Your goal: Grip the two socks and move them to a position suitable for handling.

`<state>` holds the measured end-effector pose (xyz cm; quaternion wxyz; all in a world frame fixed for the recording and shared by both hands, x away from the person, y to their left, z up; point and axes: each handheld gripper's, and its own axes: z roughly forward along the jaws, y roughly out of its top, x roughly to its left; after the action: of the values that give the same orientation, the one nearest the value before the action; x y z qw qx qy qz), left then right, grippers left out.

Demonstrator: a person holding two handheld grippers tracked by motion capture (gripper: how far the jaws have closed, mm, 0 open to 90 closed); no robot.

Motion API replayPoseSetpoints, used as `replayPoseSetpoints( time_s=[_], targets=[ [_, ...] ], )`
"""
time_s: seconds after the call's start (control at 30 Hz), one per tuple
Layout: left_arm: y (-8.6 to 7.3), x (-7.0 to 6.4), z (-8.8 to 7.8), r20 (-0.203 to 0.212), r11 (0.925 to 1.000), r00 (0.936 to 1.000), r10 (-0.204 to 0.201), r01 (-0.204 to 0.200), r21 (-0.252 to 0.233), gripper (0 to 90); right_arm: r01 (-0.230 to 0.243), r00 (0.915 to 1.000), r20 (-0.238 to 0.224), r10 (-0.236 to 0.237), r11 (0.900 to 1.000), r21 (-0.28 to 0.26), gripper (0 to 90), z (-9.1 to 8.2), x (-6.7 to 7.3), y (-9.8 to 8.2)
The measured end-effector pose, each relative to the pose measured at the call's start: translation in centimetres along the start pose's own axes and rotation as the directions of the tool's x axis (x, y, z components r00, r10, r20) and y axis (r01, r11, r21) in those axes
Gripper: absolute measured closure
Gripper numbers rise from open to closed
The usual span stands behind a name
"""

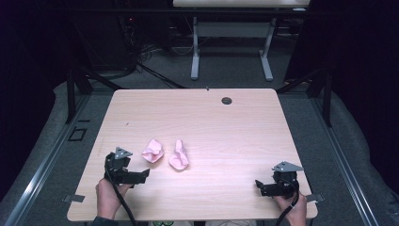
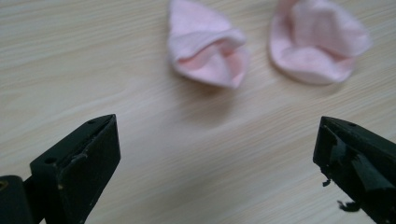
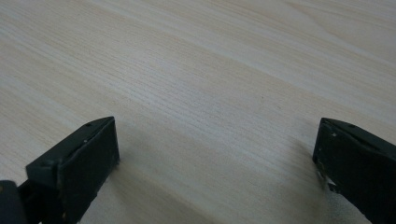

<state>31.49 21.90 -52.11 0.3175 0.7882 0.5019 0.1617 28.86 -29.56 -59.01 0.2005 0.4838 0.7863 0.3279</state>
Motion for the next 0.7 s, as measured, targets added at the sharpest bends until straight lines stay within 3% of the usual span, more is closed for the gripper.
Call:
replayPoseSetpoints(
  time_s=[0.13, 0.17, 0.2, 0.23, 0.4, 0.53, 0.7],
  targets=[
    [1.8, -1.3, 0.6, 0.028, 0.9989, 0.9986, 0.044, -0.044, 0.013, 0.5, -0.003, 1.0, -0.003, 0.003, 1.0, -0.003, 0.0, 0.0, 0.0, 0.0],
    [3.1, -2.2, 0.9, 0.045, 0.9969, 0.9963, 0.073, -0.074, 0.026, 0.6, -0.005, 1.0, -0.001, 0.005, 1.0, -0.006, 0.0, 0.0, 0.0, 0.0],
    [3.1, -2.2, 0.9, 0.045, 0.9969, 0.9963, 0.073, -0.074, 0.026, 0.1, -0.005, 1.0, -0.001, 0.005, 1.0, -0.006, 0.0, 0.0, 0.0, 0.0],
    [4.4, -3.0, 1.5, 0.063, 0.995, 0.9945, 0.083, -0.086, 0.05, 0.1, -0.006, 1.0, 0.0, 0.006, 1.0, -0.006, 0.0, 0.0, 0.0, 0.0],
    [7.4, -4.5, 3.6, 0.105, 0.9877, 0.9885, 0.109, -0.12, 0.1, 0.1, -0.007, 1.0, 0.0, 0.007, 1.0, -0.007, 0.0, 0.0, 0.0, 0.0],
    [8.6, -5.2, 4.8, 0.125, 0.9826, 0.9844, 0.125, -0.14, 0.122, 1.3, -0.007, 1.0, 0.001, 0.007, 1.0, -0.007, 0.0, 0.0, 0.0, -0.1],
    [10.0, -6.2, 7.9, 0.14, 0.9701, 0.9817, 0.129, -0.155, 0.187, 12.6, -0.006, 1.0, 0.0, 0.006, 1.0, -0.005, 0.0, 0.0, 0.0, 0.0]
  ],
)
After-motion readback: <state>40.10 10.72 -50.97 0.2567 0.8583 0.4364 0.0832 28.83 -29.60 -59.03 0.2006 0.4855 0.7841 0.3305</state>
